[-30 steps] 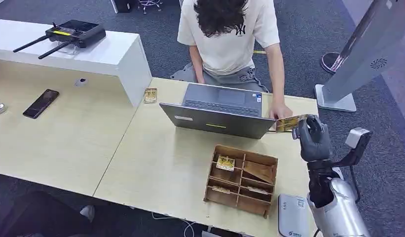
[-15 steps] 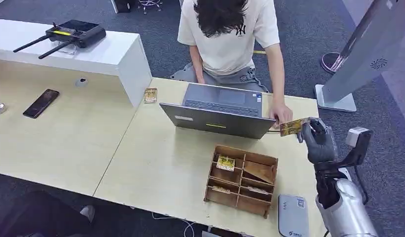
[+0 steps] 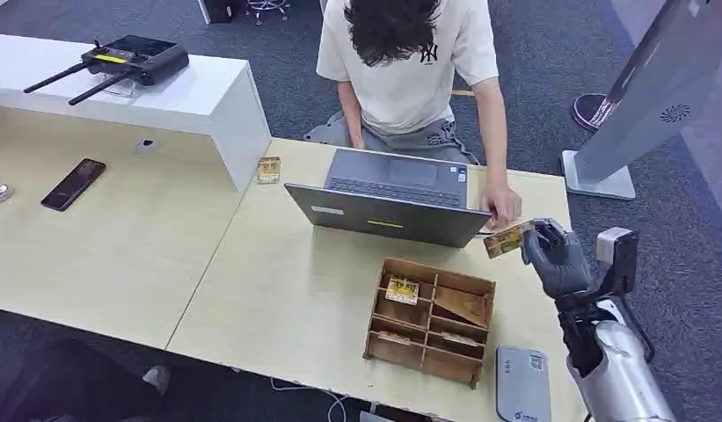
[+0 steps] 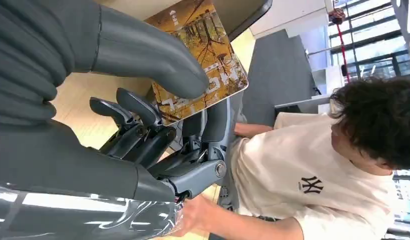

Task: Pass the card to the sensor for recognition and then transmit it.

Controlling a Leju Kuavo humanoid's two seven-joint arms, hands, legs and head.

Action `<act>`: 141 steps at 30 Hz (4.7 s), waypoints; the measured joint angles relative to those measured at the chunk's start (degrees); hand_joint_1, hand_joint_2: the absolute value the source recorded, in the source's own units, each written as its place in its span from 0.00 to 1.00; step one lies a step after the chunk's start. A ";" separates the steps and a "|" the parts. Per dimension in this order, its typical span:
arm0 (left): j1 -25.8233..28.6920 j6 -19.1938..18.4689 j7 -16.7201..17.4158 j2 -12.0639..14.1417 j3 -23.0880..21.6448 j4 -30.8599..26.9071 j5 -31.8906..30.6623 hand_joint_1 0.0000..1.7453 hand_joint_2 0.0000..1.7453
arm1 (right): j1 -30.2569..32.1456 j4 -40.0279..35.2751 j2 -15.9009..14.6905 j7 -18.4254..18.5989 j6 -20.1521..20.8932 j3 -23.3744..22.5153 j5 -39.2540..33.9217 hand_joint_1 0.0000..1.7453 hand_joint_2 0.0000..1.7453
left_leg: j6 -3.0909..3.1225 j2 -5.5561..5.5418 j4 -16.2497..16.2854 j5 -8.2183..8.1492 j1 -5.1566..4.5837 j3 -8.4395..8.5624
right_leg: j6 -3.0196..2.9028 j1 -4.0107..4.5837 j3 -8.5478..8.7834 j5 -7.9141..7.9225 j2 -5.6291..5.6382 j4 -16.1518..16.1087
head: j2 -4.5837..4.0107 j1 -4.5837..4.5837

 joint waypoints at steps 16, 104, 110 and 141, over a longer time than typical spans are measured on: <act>0.01 -0.15 -0.04 0.02 0.39 0.00 0.15 0.00 1.00 | 4.64 -4.96 0.42 0.09 -0.11 7.45 -1.49 1.00 1.00 | 0.00 0.00 -0.01 0.00 0.01 -0.01 | 0.00 0.01 0.00 0.00 0.00 0.00 | 0.00 -0.02; -0.19 -0.66 -1.38 -0.28 0.55 0.00 0.26 0.00 1.00 | -25.57 18.88 -2.05 -6.60 -20.55 -5.97 2.95 1.00 1.00 | -0.02 -0.10 0.05 0.03 -0.01 -0.02 | -0.05 0.00 -0.03 0.08 -0.06 0.03 | 0.00 -0.02; -0.19 -0.68 -1.46 -0.42 0.63 0.00 0.44 0.00 1.00 | -25.46 19.28 -2.05 -5.97 -19.74 -5.97 4.13 0.00 1.00 | -0.03 -0.08 0.05 0.03 0.00 -0.03 | -0.05 0.01 -0.04 0.08 -0.05 0.03 | 0.00 -0.02; -0.60 -1.16 -0.61 -0.37 0.88 0.00 -0.28 0.00 1.00 | -14.61 4.75 10.49 -10.91 -8.15 0.04 3.04 1.00 1.00 | -0.07 -0.01 0.03 0.05 0.19 -0.02 | -0.06 0.17 -0.02 0.08 0.01 0.06 | 0.00 0.00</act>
